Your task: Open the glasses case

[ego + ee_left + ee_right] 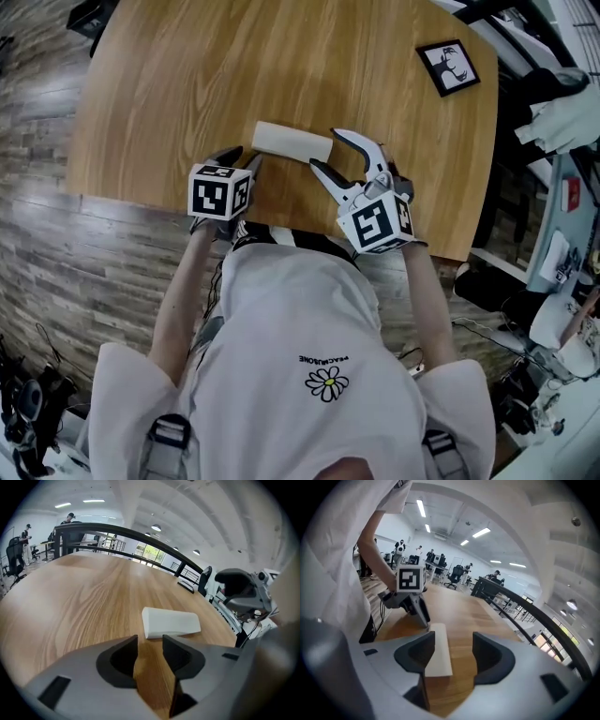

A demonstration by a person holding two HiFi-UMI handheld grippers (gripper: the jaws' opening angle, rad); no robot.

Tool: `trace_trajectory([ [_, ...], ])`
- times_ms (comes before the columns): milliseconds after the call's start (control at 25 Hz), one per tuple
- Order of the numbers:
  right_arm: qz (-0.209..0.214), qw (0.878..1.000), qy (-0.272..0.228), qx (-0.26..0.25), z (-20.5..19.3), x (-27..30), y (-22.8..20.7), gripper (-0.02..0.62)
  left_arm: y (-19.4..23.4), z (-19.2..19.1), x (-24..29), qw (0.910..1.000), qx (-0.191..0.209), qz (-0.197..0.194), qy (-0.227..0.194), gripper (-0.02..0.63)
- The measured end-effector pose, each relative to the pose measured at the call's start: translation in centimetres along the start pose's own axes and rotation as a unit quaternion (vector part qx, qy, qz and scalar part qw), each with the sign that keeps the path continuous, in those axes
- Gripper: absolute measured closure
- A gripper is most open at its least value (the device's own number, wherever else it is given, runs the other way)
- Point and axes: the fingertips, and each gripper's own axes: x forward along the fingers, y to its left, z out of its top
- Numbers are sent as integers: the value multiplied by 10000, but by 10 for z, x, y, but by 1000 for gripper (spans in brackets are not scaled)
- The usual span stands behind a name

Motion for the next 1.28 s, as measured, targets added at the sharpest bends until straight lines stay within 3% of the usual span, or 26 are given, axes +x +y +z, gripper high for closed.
trace_trajectory([
  [200,564,9949,741,-380,-51,31,32,357,3,1,6,10000,32,62,-11,446],
  [400,783,9885,1135,-617,-80,43,44,347,1,2,7,10000,38,-27,30,448],
  [1280,819,9842,1362,-786,-91,61,53,339,-2,4,10,9991,54,-386,161,530],
])
